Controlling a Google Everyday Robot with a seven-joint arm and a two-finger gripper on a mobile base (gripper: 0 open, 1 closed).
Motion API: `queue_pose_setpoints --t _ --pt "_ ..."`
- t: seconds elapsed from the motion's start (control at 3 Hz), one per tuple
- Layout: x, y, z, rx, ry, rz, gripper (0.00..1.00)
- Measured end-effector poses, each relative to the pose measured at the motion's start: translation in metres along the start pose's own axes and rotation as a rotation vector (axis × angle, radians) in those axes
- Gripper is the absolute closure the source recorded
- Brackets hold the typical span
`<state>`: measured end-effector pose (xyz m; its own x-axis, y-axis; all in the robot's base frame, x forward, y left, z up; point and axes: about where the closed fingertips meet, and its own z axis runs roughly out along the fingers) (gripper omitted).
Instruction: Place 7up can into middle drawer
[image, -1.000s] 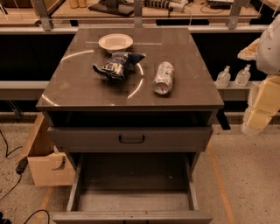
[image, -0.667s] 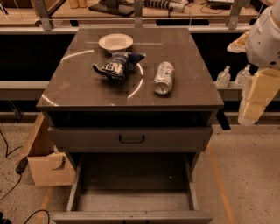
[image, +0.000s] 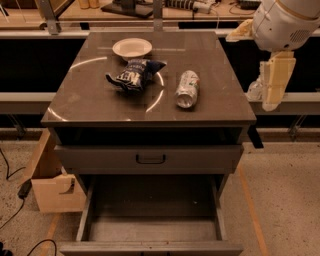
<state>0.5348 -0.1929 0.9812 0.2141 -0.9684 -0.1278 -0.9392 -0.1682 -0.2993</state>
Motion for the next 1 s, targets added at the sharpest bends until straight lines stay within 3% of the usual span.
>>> queue_pose_setpoints --t 0.33,0.67,1.0 --pt "0.012 -0.046 0.018 -0.02 -0.015 -0.167 0.0" --pt "0.017 -0.077 0.001 0.073 -0.011 -0.259 0.0" --pt "0.013 -0.086 0.009 0.091 -0.021 -0.268 0.0"
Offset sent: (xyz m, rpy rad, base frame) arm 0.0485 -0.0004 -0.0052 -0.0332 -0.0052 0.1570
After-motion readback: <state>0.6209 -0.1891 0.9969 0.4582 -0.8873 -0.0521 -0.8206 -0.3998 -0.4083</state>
